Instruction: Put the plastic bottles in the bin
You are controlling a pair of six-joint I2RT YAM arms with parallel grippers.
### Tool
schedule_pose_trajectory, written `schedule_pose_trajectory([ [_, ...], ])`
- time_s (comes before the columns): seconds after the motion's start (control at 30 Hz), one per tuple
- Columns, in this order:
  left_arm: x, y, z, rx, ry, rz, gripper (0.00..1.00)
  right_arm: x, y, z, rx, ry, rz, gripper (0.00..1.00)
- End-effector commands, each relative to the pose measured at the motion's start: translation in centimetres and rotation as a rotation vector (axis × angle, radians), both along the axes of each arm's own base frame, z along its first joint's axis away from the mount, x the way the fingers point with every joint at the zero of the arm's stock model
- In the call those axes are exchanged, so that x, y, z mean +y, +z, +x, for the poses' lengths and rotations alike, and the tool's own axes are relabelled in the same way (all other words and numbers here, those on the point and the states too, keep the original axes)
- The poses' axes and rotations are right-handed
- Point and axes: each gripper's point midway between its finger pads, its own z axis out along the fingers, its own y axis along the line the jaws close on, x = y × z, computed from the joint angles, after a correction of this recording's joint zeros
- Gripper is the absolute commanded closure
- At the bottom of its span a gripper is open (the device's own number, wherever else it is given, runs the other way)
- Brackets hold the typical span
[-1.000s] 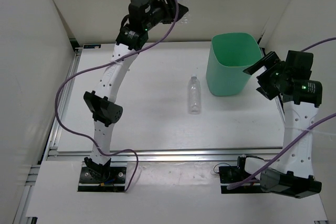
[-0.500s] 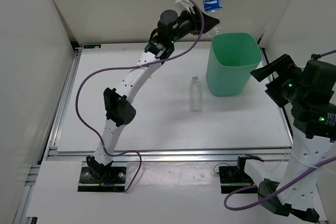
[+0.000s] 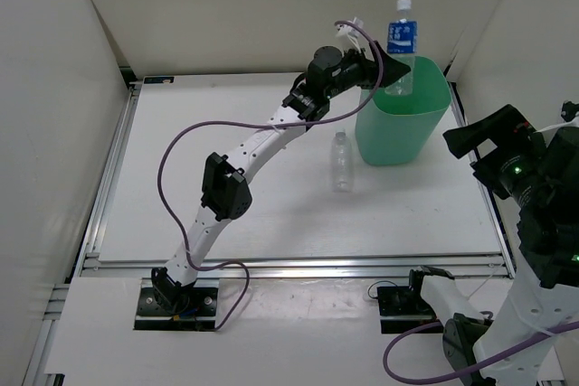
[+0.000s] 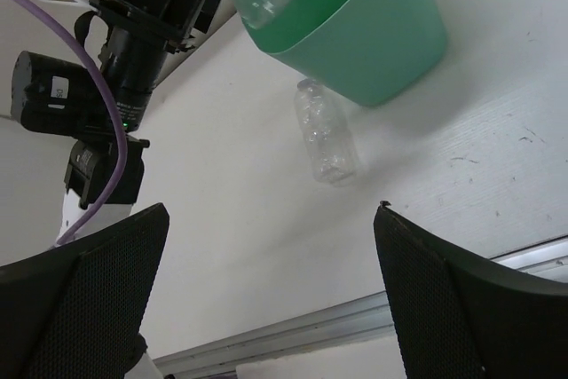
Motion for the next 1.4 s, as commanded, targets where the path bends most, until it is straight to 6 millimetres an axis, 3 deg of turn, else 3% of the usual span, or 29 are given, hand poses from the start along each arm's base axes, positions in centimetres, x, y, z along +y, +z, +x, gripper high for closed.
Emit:
schedule_pose_trajectory([
  [0.0, 0.2, 1.8, -0.9, -0.043, -0.004, -0.008, 0.00, -0.4, -1.2, -0.6, 0.054, -0.006, -0.032, 0.00],
  [0.1, 1.8, 3.2, -1.3, -0.102, 0.047, 0.050, 0.00, -0.3, -1.4, 0.0, 0.052, 0.002, -0.029, 0.00],
  [0.13, 3.3, 4.1, -0.3, -0.121, 0.107, 0.057, 0.00, -0.4, -1.7, 0.1, 0.064, 0.002, -0.027, 0.00],
  [0.2, 6.9, 5.7, 0.3, -0.123, 0.183, 0.075, 0.00, -0.4, -1.7, 0.1, 0.057, 0.002, -0.028, 0.00],
  [0.23, 10.1, 5.7, 2.5, -0.092, 0.263, 0.082, 0.00, -0.2, -1.9, 0.3, 0.059, 0.012, -0.023, 0.00],
  [0.3, 14.5, 5.3, 3.0, -0.013, 0.338, 0.081, 0.00, -0.2, -2.6, 0.5, 0.063, 0.012, -0.023, 0.00],
  [0.33, 17.5, 4.5, 4.2, 0.020, 0.407, 0.090, 0.00, -0.3, -3.0, 0.8, 0.076, 0.008, -0.011, 0.00],
  [0.37, 18.7, 3.4, 4.2, 0.043, 0.430, 0.109, 0.00, -0.2, -3.2, 0.7, 0.071, 0.008, -0.012, 0.00],
  [0.4, 20.0, 0.4, 3.5, 0.083, 0.440, 0.169, 0.00, 0.0, -3.2, 0.7, 0.062, 0.012, -0.001, 0.00],
  [0.47, 21.2, -3.5, 2.7, 0.140, 0.440, 0.234, 0.00, 0.1, -3.9, 0.9, 0.073, 0.022, 0.006, 0.00],
  [0.5, 22.1, -7.8, 1.5, 0.225, 0.419, 0.284, 0.00, 0.1, -4.2, 0.9, 0.082, 0.022, 0.007, 0.00],
  [0.57, 22.1, -11.9, -0.1, 0.336, 0.302, 0.298, 0.00, 0.0, -4.5, 1.5, 0.084, 0.022, 0.007, 0.00],
  [0.6, 22.1, -15.2, -1.5, 0.412, 0.264, 0.326, 0.00, 0.2, -4.5, 1.5, 0.083, 0.030, 0.011, 0.00],
  [0.7, 21.7, -20.1, -3.4, 0.572, 0.176, 0.337, 0.00, 0.3, -5.1, 2.0, 0.105, 0.040, 0.020, 0.00],
  [0.77, 20.3, -21.2, -4.2, 0.589, 0.127, 0.352, 0.00, 0.3, -5.6, 2.1, 0.118, 0.040, 0.022, 0.00],
  [0.83, 17.8, -22.0, -5.1, 0.560, 0.035, 0.385, 0.00, 0.2, -5.8, 2.3, 0.121, 0.040, 0.023, 0.00],
  [0.93, 16.2, -24.4, -5.7, 0.588, -0.009, 0.431, 0.00, 0.2, -6.5, 2.2, 0.138, 0.040, 0.026, 0.00],
  [1.23, 15.0, -25.7, -4.4, 0.628, 0.007, 0.428, 0.00, -0.8, -7.1, 1.7, 0.170, -0.005, -0.014, 0.00],
  [1.37, 13.0, -25.5, -4.1, 0.633, -0.037, 0.410, 0.00, -1.3, -7.2, 1.3, 0.173, -0.031, -0.038, 0.00],
])
